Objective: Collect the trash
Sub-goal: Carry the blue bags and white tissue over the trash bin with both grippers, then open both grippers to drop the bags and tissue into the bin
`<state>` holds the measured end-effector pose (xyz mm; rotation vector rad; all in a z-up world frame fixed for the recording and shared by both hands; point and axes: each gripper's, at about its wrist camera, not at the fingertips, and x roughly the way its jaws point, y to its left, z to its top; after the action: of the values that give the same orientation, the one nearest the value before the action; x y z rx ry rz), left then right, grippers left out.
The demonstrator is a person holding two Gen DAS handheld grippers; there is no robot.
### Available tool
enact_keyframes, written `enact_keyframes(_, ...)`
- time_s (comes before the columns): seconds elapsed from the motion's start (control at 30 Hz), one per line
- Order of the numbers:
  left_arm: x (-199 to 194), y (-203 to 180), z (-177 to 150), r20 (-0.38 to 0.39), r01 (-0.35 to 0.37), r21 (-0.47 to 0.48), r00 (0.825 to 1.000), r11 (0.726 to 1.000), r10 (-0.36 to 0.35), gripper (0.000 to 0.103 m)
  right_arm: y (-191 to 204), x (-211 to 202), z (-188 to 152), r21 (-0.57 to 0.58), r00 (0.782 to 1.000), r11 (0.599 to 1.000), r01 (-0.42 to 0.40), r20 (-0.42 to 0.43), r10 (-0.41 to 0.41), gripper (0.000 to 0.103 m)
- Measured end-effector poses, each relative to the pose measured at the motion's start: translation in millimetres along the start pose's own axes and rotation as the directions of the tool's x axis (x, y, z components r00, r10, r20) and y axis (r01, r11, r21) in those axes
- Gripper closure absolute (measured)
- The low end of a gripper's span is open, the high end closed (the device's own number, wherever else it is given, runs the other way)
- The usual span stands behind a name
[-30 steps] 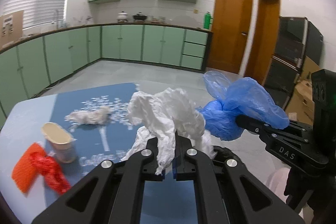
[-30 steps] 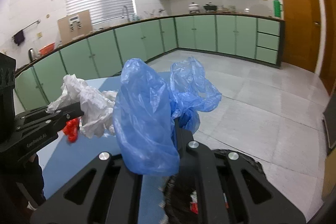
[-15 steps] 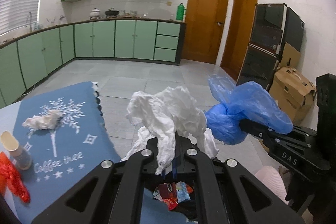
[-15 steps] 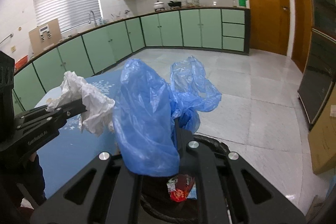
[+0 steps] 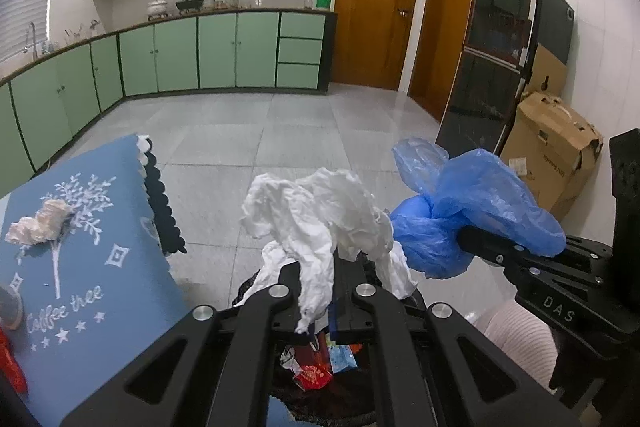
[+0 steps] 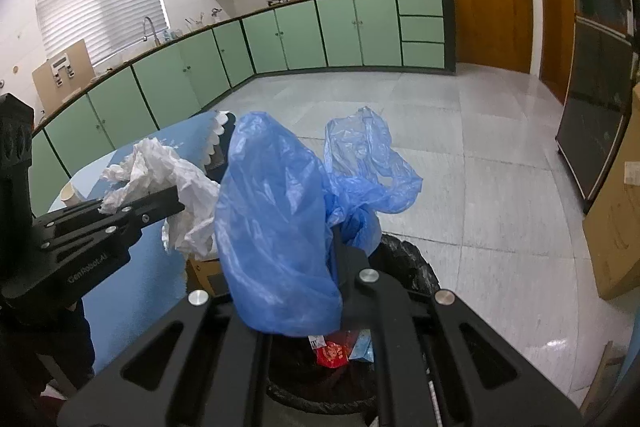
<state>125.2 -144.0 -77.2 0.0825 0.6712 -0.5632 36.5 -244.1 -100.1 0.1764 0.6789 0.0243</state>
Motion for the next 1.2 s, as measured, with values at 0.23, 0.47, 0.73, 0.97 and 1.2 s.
enact_keyframes(0.23,17,-4,-1,-0.034,0.0,0.008,0.999,1.0,0.0,0.099,-4,11,-11,0.025,0.999,1.0,0.002,-0.04,-0.001,0.097)
enact_keyframes(0.47,23,-3,0,-0.04,-0.003,0.007,0.999,1.0,0.004,0.099,-7,15,-11,0.045,0.999,0.999,0.005,-0.048,-0.002,0.096)
enact_keyframes(0.73,26,-3,0,-0.053,-0.007,-0.006,0.999,1.0,0.006,0.088,-3,18,-6,0.049,0.998,0.998,0.033,-0.055,-0.03,0.088)
enact_keyframes(0.97,22,2,2,-0.044,-0.01,-0.028,0.999,1.0,0.008,0.059,-3,17,-6,0.057,0.997,0.996,0.064,-0.049,-0.062,0.059)
enact_keyframes(1.2,7,16,4,-0.017,-0.046,-0.043,0.999,0.998,0.045,0.047,-5,8,-2,0.082,0.995,0.991,0.103,-0.015,-0.102,0.023)
